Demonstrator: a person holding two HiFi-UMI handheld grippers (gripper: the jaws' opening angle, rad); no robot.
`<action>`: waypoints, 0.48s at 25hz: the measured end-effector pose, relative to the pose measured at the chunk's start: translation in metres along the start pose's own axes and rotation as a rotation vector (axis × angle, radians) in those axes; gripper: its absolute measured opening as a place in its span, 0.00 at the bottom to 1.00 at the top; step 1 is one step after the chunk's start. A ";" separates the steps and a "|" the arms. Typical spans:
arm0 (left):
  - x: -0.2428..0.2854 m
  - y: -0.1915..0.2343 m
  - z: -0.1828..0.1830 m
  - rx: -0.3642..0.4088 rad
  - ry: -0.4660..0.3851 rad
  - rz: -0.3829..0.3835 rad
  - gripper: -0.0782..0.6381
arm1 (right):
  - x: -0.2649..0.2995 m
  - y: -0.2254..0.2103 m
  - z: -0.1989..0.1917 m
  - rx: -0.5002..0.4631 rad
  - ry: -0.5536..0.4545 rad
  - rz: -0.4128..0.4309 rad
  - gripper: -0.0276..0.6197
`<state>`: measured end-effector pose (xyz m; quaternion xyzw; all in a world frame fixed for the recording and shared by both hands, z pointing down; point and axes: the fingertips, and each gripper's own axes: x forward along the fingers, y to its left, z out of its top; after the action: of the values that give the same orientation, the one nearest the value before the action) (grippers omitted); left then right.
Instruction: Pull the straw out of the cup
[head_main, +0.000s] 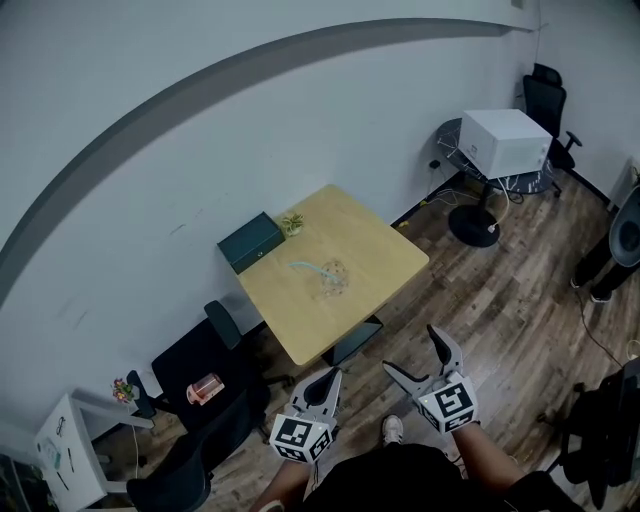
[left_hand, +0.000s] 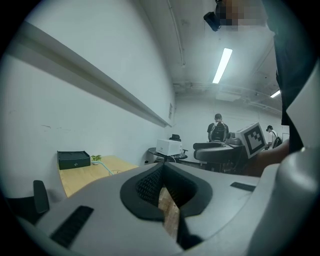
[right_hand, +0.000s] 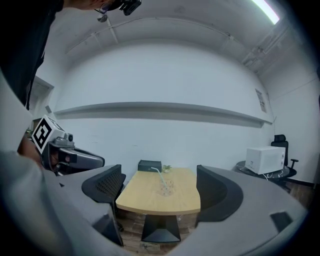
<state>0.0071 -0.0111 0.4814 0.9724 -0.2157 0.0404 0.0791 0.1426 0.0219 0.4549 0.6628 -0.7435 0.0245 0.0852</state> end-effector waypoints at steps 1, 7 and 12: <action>0.007 0.000 0.001 0.000 0.001 0.008 0.13 | 0.003 -0.007 -0.001 0.002 0.001 0.010 0.77; 0.034 0.002 0.001 -0.011 0.007 0.069 0.13 | 0.023 -0.033 -0.007 0.017 0.011 0.088 0.77; 0.042 0.014 -0.003 -0.042 0.010 0.140 0.13 | 0.044 -0.033 -0.011 0.003 0.018 0.178 0.77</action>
<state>0.0387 -0.0403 0.4912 0.9528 -0.2836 0.0463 0.0976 0.1717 -0.0238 0.4706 0.5940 -0.7986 0.0389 0.0884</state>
